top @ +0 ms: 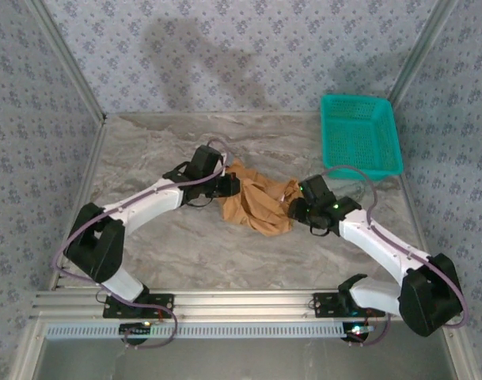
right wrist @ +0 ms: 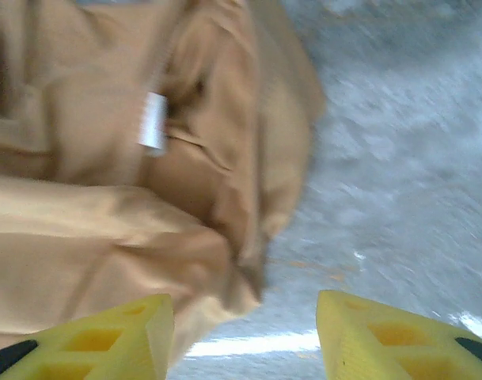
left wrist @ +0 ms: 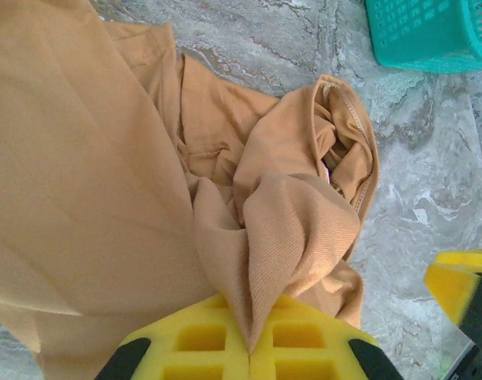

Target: Fold the inside-out t-shirt

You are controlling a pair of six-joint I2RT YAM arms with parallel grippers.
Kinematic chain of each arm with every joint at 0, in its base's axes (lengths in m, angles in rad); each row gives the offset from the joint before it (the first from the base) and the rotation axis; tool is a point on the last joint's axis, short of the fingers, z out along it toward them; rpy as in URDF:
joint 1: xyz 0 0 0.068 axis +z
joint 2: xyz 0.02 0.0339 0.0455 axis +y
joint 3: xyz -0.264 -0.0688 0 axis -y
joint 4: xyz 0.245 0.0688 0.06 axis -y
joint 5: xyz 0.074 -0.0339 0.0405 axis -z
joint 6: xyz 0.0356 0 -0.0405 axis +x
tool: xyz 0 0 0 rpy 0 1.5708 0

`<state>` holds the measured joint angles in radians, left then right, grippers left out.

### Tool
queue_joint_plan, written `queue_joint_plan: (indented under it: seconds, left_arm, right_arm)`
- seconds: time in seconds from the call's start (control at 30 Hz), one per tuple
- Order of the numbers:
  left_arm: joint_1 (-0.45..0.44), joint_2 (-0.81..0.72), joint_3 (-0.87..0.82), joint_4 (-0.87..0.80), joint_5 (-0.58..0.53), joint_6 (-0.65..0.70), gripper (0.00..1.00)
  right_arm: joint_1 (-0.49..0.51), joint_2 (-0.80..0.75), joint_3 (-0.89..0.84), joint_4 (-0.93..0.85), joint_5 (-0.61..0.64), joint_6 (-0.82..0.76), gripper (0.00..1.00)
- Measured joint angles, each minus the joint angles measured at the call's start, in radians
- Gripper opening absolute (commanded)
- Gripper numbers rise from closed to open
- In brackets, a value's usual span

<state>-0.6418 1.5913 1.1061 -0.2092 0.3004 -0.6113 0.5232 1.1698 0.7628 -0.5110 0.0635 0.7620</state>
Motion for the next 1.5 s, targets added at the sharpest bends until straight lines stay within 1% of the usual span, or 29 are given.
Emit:
queue_joint_plan:
  seconds: [0.1,0.17,0.3,0.37,0.4,0.43,0.5,0.53,0.6,0.7,0.77,0.87,0.93,1.0,1.03,1.13,1.2,1.3,1.4,1.43,1.47,1.5]
  left_arm:
    - [0.000,0.015,0.027,-0.001,0.003,0.000,0.00]
    - [0.000,0.019,0.039,-0.004,0.003,0.000,0.00]
    - [0.000,0.021,0.067,-0.021,0.003,0.000,0.00]
    - [0.000,0.021,0.078,-0.027,0.003,0.000,0.00]
    - [0.000,0.021,0.081,-0.027,0.003,0.001,0.00]
    - [0.000,0.021,0.082,-0.027,0.003,0.000,0.00]
    - [0.000,0.021,0.083,-0.033,0.003,0.001,0.00]
    - [0.000,0.021,0.083,-0.038,0.003,0.003,0.00]
    - [0.000,0.021,0.088,-0.054,0.002,0.011,0.00]
    - [0.006,0.021,0.108,-0.089,-0.002,0.032,0.02]
    - [0.013,0.021,0.126,-0.108,-0.001,0.045,0.03]
    - [0.035,0.021,0.154,-0.124,0.000,0.060,0.06]
    - [0.046,0.021,0.167,-0.128,0.006,0.069,0.10]
    - [0.046,0.021,0.177,-0.131,0.010,0.076,0.16]
    - [0.046,0.021,0.178,-0.132,0.011,0.080,0.21]
    - [0.046,0.021,0.178,-0.133,0.011,0.096,0.47]
    - [0.043,0.021,0.178,-0.132,0.011,0.104,0.49]
    - [0.018,0.021,0.178,-0.132,0.005,0.125,0.45]
    - [-0.004,0.021,0.177,-0.132,-0.003,0.140,0.43]
    - [-0.006,0.021,0.177,-0.132,-0.006,0.144,0.43]
    - [-0.006,0.021,0.175,-0.133,-0.010,0.148,0.44]
    - [-0.006,0.021,0.172,-0.134,-0.017,0.151,0.45]
  right_arm:
    - [0.042,0.010,0.008,0.080,-0.050,-0.029,0.54]
    - [0.074,0.051,0.018,0.133,-0.074,-0.056,0.54]
    - [0.127,0.204,0.071,0.219,-0.114,-0.121,0.57]
    - [0.144,0.269,0.102,0.245,-0.121,-0.146,0.57]
    - [0.151,0.302,0.121,0.251,-0.123,-0.157,0.54]
    - [0.155,0.332,0.144,0.254,-0.124,-0.169,0.43]
    - [0.156,0.378,0.185,0.255,-0.116,-0.189,0.12]
    - [0.152,0.397,0.207,0.252,-0.110,-0.190,0.00]
    - [0.142,0.407,0.237,0.235,-0.101,-0.191,0.00]
    - [0.123,0.366,0.278,0.168,-0.085,-0.209,0.00]
    - [0.110,0.304,0.299,0.111,-0.090,-0.220,0.00]
    - [0.072,0.159,0.314,0.046,-0.133,-0.231,0.00]
    - [0.018,0.046,0.313,0.018,-0.189,-0.232,0.00]
    - [-0.038,-0.032,0.311,0.007,-0.236,-0.232,0.00]
    - [-0.065,-0.061,0.304,0.002,-0.253,-0.232,0.00]
    - [-0.133,-0.100,0.276,-0.010,-0.301,-0.232,0.00]
    - [-0.152,-0.082,0.262,-0.011,-0.325,-0.232,0.00]
    - [-0.162,-0.036,0.248,-0.009,-0.351,-0.232,0.00]
    - [-0.150,-0.006,0.230,0.000,-0.361,-0.230,0.19]
    - [-0.142,0.006,0.225,0.007,-0.359,-0.233,0.28]
    - [-0.129,0.023,0.220,0.014,-0.355,-0.235,0.35]
    - [-0.115,0.040,0.219,0.019,-0.348,-0.240,0.38]
